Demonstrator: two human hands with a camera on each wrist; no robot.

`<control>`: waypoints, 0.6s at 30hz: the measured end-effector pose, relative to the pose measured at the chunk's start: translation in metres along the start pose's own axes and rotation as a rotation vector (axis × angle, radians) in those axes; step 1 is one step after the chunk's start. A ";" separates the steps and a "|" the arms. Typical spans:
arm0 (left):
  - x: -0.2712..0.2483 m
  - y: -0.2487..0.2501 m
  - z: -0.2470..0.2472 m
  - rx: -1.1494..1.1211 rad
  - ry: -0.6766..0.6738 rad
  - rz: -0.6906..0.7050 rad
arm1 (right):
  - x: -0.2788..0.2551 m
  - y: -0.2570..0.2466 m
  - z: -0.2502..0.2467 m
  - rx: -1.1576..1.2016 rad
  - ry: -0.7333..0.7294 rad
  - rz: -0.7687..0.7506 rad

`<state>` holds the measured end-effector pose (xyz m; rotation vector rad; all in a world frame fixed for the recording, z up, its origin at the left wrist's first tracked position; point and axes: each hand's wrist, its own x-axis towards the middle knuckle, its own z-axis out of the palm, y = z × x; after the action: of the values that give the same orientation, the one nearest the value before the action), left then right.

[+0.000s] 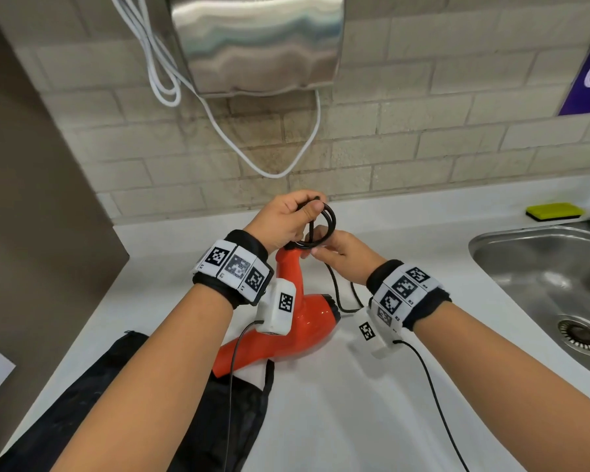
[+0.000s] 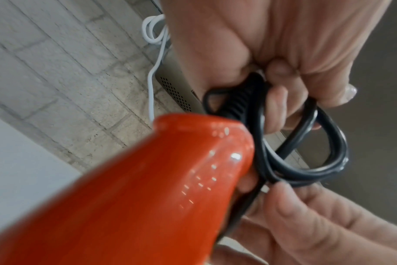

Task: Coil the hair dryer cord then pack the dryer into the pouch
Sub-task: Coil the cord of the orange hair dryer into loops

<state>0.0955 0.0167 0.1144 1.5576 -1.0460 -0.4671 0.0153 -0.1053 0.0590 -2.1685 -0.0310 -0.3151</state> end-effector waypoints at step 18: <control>0.003 0.006 -0.006 0.220 -0.165 -0.084 | 0.002 -0.047 -0.039 -0.188 0.540 -0.192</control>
<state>0.0997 0.0182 0.1225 1.7870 -1.1929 -0.5605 0.0022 -0.1095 0.1189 -2.1983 0.0988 -1.0391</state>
